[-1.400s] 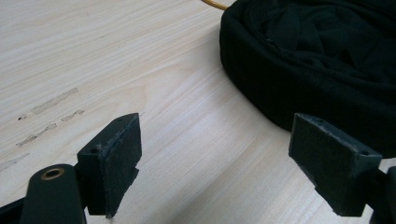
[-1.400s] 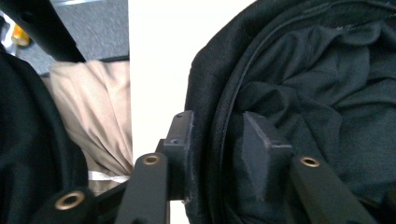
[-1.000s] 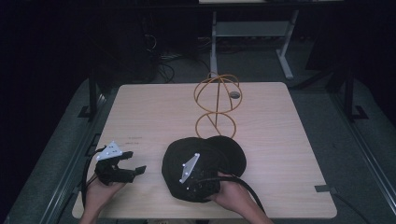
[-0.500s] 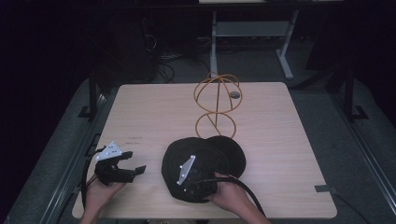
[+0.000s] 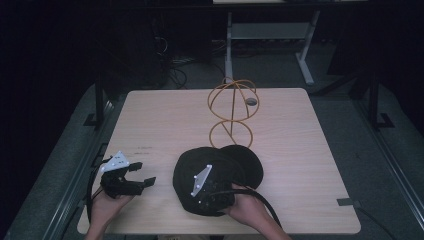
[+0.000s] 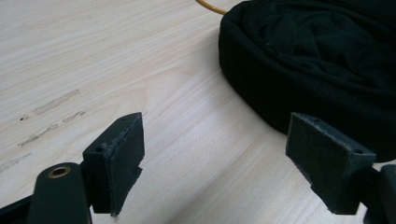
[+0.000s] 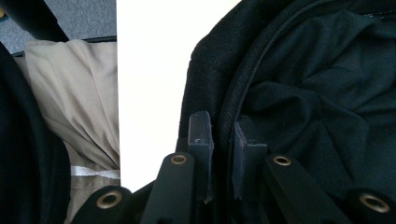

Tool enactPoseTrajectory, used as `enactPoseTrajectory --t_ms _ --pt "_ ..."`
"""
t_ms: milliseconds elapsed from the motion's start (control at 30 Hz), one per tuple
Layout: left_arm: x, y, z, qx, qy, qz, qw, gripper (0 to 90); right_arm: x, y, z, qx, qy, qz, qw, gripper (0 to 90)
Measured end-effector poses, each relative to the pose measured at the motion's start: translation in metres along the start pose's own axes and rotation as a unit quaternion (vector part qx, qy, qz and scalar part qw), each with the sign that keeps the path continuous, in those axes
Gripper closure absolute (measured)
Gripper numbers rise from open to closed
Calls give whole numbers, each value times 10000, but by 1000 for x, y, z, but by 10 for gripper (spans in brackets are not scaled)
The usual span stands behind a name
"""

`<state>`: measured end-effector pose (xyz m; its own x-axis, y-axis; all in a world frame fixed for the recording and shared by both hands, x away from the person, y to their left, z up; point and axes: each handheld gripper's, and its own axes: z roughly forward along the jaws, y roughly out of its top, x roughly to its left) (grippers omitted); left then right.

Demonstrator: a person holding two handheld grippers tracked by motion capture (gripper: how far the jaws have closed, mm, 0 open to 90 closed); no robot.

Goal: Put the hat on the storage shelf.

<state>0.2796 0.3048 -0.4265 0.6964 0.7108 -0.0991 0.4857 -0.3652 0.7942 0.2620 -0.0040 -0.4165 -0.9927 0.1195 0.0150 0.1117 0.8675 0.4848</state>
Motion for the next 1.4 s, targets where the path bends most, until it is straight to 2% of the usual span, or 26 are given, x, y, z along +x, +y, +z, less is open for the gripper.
enactPoseTrajectory --t_ms 400,567,1000,1300,1400 --pt "0 1 0 -55 -96 -38 9999 189 -6 -1 -20 -317 9 64 9995 804" --pt "-1 1 0 -52 -104 -34 9999 189 -9 -3 -30 -509 121 196 9984 807" --pt "-4 3 2 -88 -277 71 9996 189 -19 -2 -56 -950 284 305 9946 809" --pt "-10 6 -1 -274 -460 137 9985 185 -25 8 -71 -1145 262 313 9926 808" --pt "-15 9 -1 -420 -530 180 9975 185 -27 11 -75 -1205 254 306 9919 808"
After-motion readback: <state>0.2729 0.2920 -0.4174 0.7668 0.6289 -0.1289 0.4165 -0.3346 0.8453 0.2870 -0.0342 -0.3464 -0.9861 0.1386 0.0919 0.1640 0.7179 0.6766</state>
